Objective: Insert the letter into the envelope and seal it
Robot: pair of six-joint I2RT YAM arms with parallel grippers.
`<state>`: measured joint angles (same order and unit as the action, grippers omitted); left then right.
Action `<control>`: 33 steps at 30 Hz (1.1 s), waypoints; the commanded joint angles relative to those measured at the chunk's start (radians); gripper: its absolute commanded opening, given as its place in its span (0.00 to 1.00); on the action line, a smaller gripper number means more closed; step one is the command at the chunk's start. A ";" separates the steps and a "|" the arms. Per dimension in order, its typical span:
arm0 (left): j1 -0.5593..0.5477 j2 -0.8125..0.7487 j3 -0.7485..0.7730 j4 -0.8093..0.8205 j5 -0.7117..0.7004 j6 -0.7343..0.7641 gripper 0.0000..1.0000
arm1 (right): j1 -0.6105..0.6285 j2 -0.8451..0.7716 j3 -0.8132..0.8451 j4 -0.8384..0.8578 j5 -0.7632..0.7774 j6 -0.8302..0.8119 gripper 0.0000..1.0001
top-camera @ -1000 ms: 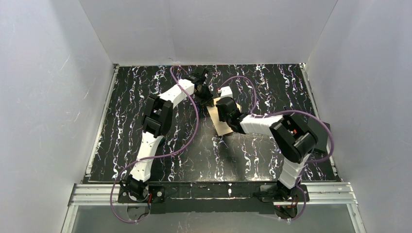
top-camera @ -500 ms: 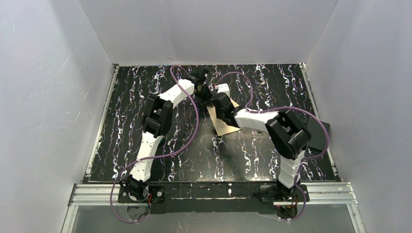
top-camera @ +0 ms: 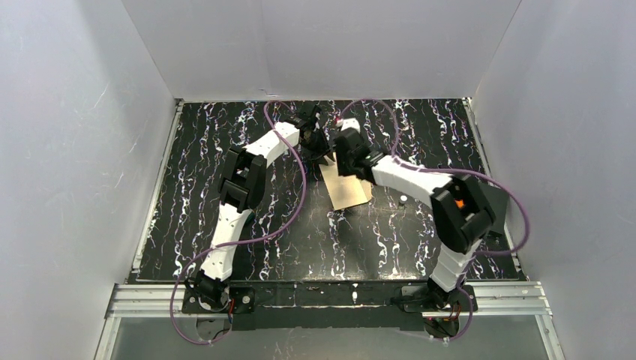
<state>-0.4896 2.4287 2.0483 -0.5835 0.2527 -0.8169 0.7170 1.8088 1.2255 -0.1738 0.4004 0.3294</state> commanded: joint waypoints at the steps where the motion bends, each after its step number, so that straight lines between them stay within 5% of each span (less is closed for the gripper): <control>1: 0.019 -0.061 -0.008 0.002 0.099 0.045 0.34 | -0.083 -0.170 0.148 -0.223 -0.212 0.086 0.01; 9: 0.042 -0.217 -0.023 -0.031 0.197 0.105 0.47 | -0.250 -0.303 0.111 -0.595 -0.496 0.181 0.01; 14: 0.043 -0.420 -0.177 -0.074 0.079 0.201 0.70 | -0.410 -0.437 -0.040 -0.649 -0.717 0.244 0.01; 21: 0.043 -0.667 -0.447 -0.081 -0.017 0.278 0.84 | -0.531 -0.564 -0.386 -0.414 -0.961 0.491 0.03; 27: 0.042 -0.770 -0.617 -0.056 0.039 0.272 0.86 | -0.641 -0.663 -0.670 -0.059 -0.964 0.729 0.09; 33: 0.043 -0.761 -0.638 -0.039 0.093 0.251 0.86 | -0.707 -0.573 -0.742 0.041 -0.932 0.719 0.09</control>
<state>-0.4469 1.6890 1.4029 -0.6224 0.2989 -0.5686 0.0387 1.1893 0.4976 -0.3061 -0.5167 1.0016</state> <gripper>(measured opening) 0.854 0.324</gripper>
